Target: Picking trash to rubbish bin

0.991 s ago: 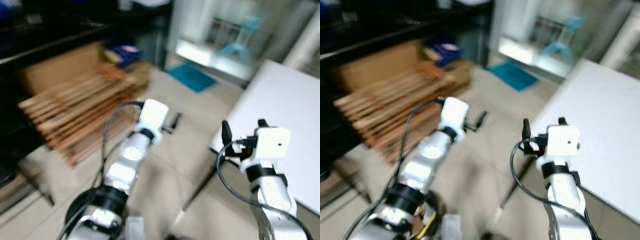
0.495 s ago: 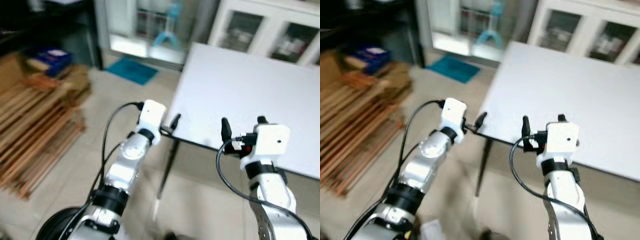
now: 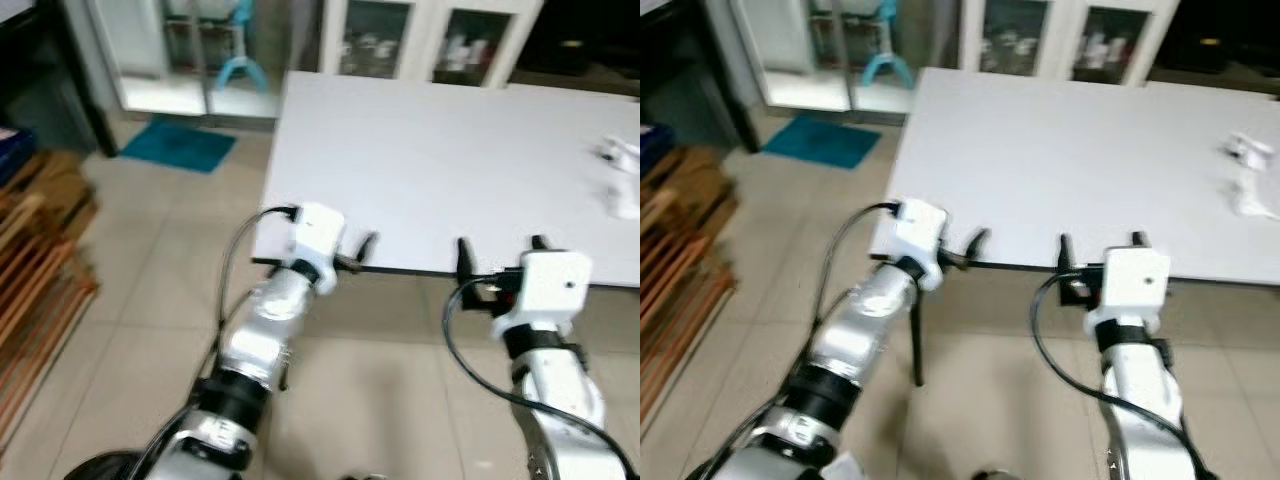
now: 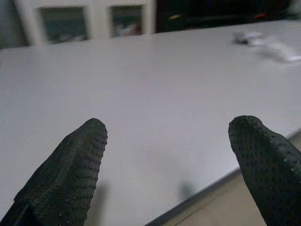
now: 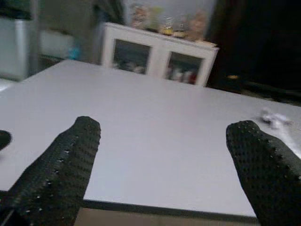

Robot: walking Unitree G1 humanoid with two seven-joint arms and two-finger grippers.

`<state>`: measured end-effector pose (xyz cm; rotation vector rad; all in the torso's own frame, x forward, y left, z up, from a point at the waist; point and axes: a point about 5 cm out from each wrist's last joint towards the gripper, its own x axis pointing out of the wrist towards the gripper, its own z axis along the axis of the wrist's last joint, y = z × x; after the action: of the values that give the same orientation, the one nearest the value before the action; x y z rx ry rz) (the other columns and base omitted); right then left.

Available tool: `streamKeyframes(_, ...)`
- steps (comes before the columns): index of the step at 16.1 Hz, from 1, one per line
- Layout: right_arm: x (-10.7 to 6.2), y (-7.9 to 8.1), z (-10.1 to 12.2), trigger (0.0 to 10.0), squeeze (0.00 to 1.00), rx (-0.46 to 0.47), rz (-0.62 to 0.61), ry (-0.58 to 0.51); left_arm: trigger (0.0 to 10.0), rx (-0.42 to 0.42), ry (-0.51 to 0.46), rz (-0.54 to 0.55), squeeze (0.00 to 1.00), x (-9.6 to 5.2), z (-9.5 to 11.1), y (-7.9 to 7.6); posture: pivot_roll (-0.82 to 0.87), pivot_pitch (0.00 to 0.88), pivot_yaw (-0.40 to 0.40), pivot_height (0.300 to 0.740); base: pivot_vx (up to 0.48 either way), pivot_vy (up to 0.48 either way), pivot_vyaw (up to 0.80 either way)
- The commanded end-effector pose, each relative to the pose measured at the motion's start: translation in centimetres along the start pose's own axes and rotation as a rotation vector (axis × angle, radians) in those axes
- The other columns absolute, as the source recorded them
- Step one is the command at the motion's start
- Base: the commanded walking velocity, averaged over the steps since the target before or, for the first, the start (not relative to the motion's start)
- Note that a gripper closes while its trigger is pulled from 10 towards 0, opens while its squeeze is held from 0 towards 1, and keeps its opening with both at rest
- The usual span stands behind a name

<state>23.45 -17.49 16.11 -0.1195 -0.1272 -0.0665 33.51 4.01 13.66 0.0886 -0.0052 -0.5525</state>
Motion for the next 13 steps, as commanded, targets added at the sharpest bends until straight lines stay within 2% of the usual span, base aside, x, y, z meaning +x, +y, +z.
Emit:
streamKeyframes(1,-0.07,0.16,0.11,10.0,0.00,0.004,0.003,-0.002,10.0,0.012,0.005,-0.004,0.00,0.13,0.19,0.32,0.08,0.054,-0.047,0.740,0.000,0.000,-0.75)
streamKeyframes(3,-0.12,0.12,0.18,10.0,0.00,0.006,0.000,-0.006,10.0,0.012,0.004,-0.006,0.00,0.19,0.25,0.31,0.08,0.054,-0.047,0.740,0.000,0.000,-0.68)
streamKeyframes(7,0.00,0.22,0.29,10.0,0.00,-0.005,0.012,-0.011,10.0,0.011,0.004,-0.017,0.00,0.39,0.27,0.35,0.08,0.053,-0.052,0.740,0.000,0.000,0.00)
streamKeyframes(13,-0.01,0.48,0.32,10.0,0.00,-0.009,0.024,-0.011,10.0,0.006,0.016,-0.014,0.00,0.56,0.11,0.43,0.07,0.049,-0.046,0.740,0.000,-0.440,0.00)
